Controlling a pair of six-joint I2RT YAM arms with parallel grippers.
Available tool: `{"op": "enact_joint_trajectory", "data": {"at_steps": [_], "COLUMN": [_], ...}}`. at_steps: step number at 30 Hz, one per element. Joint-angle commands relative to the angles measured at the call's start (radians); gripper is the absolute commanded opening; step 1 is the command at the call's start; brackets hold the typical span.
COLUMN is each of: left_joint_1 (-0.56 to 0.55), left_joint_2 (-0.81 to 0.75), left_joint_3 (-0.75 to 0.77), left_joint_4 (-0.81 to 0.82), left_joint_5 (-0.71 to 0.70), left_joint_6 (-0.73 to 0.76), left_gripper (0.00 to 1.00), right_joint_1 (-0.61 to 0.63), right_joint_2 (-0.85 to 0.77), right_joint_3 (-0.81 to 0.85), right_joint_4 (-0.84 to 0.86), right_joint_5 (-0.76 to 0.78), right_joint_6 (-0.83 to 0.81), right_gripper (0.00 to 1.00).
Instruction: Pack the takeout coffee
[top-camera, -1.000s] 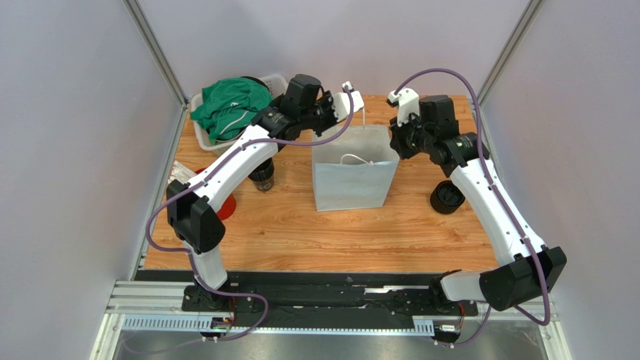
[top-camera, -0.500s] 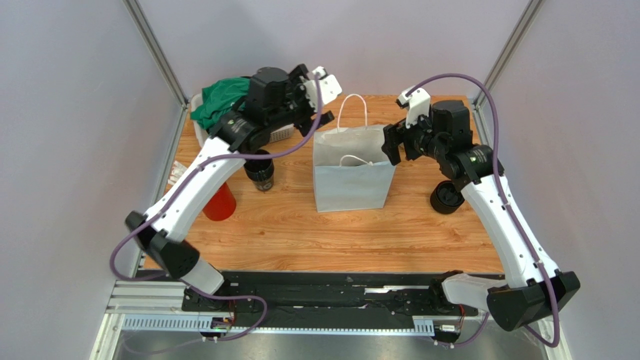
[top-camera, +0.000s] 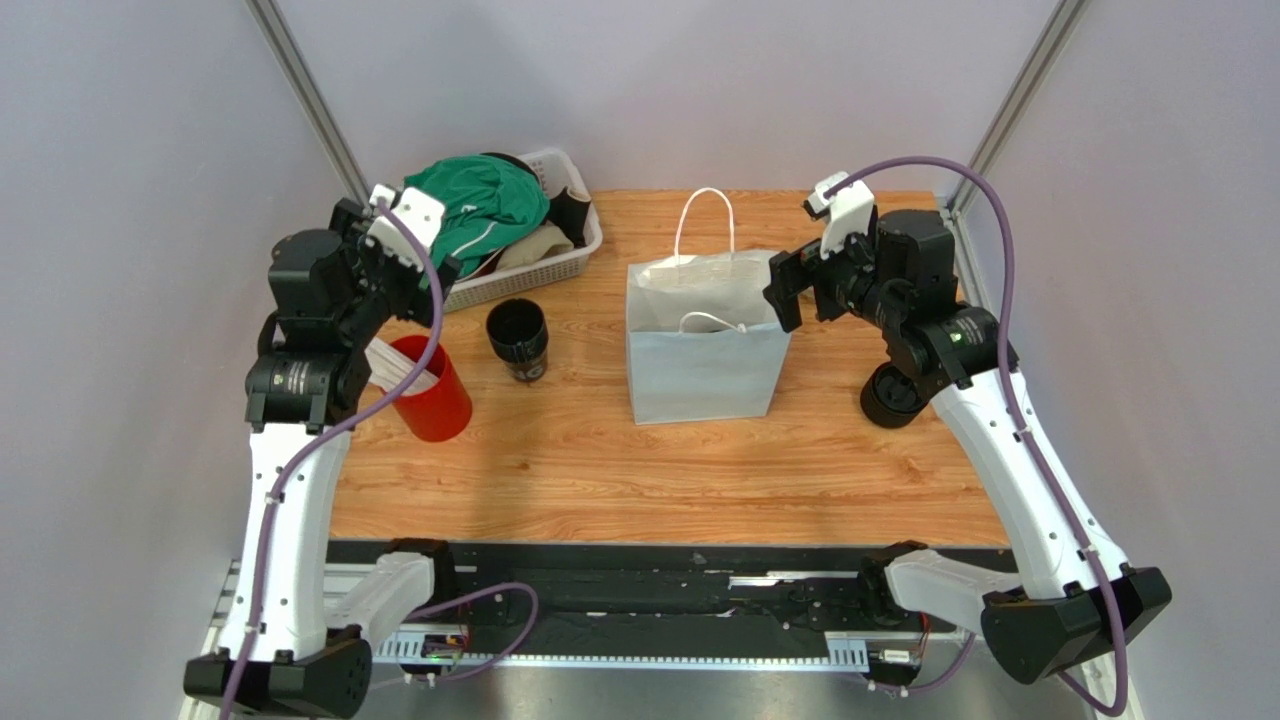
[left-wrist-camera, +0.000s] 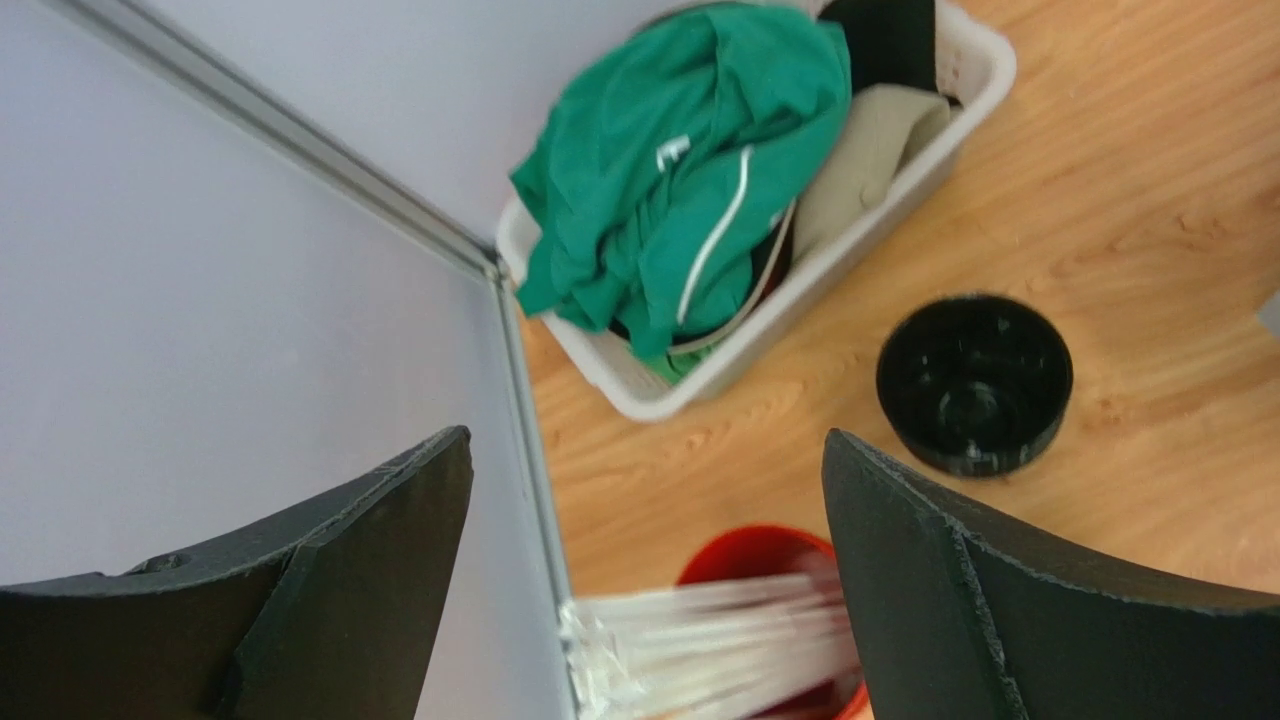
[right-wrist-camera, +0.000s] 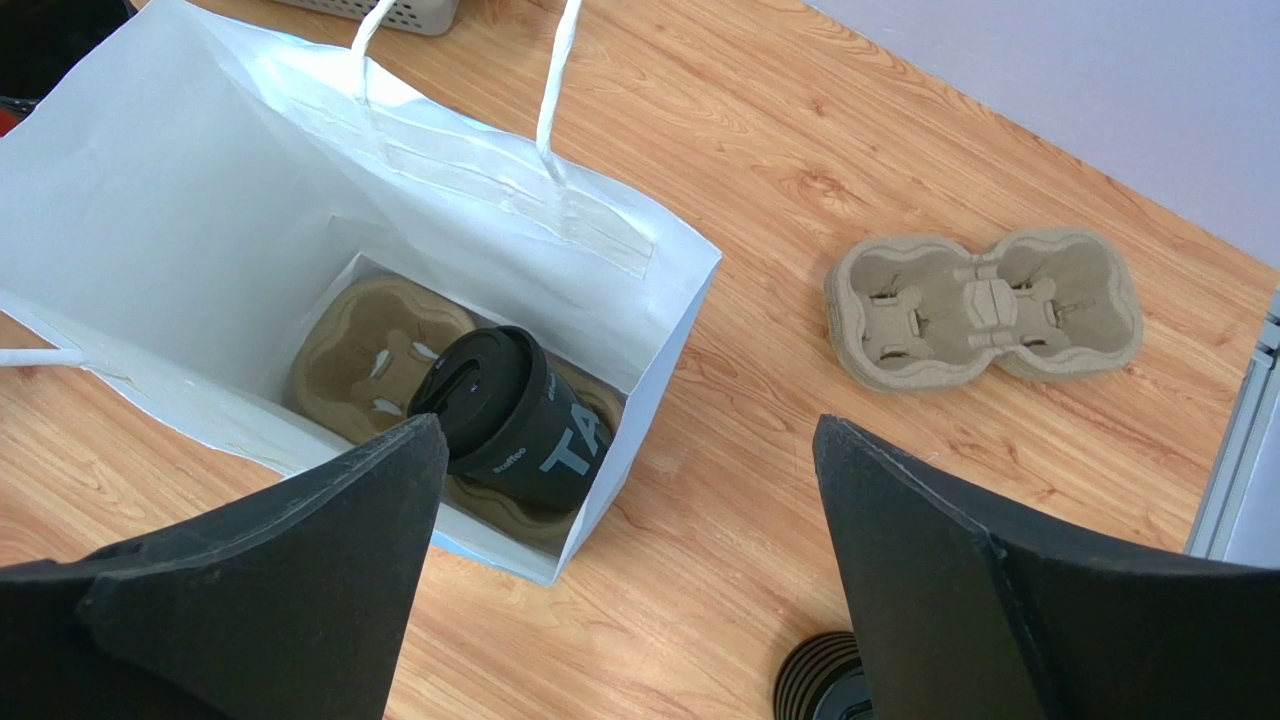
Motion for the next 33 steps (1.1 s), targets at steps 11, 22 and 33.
{"op": "enact_joint_trajectory", "data": {"at_steps": [11, 22, 33], "left_joint_1": [0.326, 0.374, 0.401], "left_joint_2": [-0.171, -0.171, -0.149], "left_joint_3": [-0.23, -0.301, -0.364], "left_joint_4": [-0.164, -0.155, -0.081], "left_joint_5": [0.237, 0.265, 0.21], "left_joint_6": [-0.113, -0.138, -0.133], "left_gripper": [0.95, 0.88, 0.87], "right_joint_1": [0.01, 0.007, 0.007], "right_joint_2": [-0.019, -0.005, 0.032], "right_joint_3": [-0.03, -0.038, -0.044], "right_joint_4": [0.073, 0.069, 0.07], "right_joint_5": [0.006, 0.02, 0.046], "right_joint_6": [0.012, 0.01, 0.015], "right_gripper": [0.98, 0.97, 0.96]}}
